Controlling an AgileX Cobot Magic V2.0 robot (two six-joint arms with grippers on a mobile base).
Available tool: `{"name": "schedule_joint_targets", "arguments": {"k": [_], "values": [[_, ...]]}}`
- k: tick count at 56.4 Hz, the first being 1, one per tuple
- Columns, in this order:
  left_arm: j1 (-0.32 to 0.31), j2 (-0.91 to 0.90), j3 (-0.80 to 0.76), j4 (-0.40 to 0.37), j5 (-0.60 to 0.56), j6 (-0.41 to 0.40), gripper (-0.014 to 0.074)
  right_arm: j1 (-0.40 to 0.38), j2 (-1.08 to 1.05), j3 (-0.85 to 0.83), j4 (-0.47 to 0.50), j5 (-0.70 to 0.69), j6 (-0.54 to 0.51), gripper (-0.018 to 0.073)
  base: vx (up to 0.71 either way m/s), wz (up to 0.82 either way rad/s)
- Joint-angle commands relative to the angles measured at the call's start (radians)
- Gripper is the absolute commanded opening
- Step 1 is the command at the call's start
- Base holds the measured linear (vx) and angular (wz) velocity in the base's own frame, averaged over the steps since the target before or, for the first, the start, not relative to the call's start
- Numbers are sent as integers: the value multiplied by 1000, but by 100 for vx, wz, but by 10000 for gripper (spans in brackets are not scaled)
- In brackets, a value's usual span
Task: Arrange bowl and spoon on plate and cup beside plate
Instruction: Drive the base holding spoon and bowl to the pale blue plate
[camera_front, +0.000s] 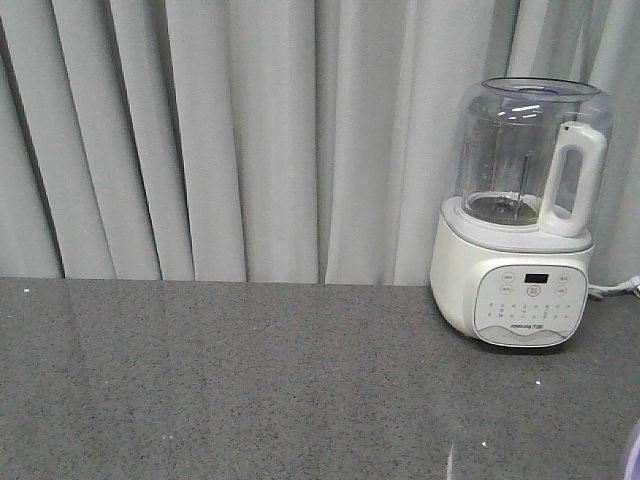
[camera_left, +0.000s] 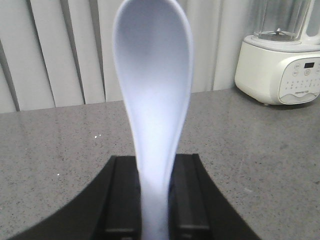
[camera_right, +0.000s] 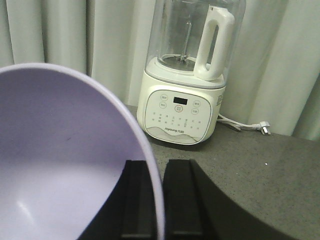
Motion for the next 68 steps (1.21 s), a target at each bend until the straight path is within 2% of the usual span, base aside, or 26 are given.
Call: {"name": "schedule_joint_targets", "arguments": {"k": [1, 45, 68], "values": [[-8, 9, -25, -28, -67, -3, 0, 2, 9, -26, -20, -79, -10, -8, 0, 0], [-8, 9, -25, -27, -67, -3, 0, 2, 12, -26, -20, -79, -10, -8, 0, -1], [-8, 9, -25, -27, -68, -3, 0, 2, 12, -26, -20, -79, -10, -8, -9, -38]]}}
